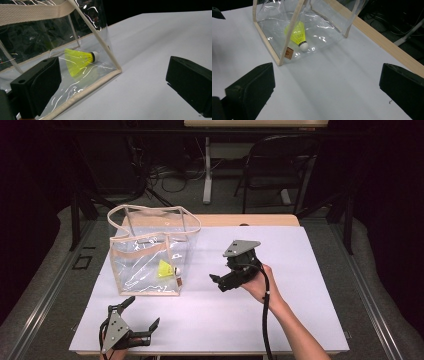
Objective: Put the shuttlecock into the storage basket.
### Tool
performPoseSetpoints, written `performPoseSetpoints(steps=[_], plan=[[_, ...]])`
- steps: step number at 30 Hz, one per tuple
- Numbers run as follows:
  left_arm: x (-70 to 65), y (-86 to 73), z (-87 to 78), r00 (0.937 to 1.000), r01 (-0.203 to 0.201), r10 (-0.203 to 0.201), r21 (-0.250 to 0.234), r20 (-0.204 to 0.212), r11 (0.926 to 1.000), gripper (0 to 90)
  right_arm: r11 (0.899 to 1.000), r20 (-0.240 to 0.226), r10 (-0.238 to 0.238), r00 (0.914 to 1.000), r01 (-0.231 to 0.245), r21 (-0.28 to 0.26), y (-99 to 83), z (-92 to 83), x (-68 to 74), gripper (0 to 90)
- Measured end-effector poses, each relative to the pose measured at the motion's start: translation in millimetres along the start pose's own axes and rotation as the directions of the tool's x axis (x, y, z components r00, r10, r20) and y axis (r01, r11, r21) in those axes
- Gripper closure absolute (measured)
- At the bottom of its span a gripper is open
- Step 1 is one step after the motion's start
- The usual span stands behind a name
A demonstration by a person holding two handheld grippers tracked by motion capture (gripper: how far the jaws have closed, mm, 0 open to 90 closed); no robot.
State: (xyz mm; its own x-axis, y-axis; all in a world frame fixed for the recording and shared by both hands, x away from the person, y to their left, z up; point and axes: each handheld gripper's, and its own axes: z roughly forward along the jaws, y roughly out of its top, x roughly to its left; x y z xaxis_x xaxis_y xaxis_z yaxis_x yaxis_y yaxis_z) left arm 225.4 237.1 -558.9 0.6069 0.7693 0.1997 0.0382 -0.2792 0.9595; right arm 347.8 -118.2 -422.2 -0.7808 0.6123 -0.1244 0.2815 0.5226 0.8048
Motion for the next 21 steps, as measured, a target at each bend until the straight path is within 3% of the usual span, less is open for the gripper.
performPoseSetpoints(steps=[21], plan=[[-0.6, 0.1, 0.4, 1.0, -0.002, 0.002, 0.002, 0.001, 1.0, 0.1, 0.999, 0.05, 0.041, 0.9979, -0.04, -0.024, -52.5, -24.0, -2.2, 0.0]])
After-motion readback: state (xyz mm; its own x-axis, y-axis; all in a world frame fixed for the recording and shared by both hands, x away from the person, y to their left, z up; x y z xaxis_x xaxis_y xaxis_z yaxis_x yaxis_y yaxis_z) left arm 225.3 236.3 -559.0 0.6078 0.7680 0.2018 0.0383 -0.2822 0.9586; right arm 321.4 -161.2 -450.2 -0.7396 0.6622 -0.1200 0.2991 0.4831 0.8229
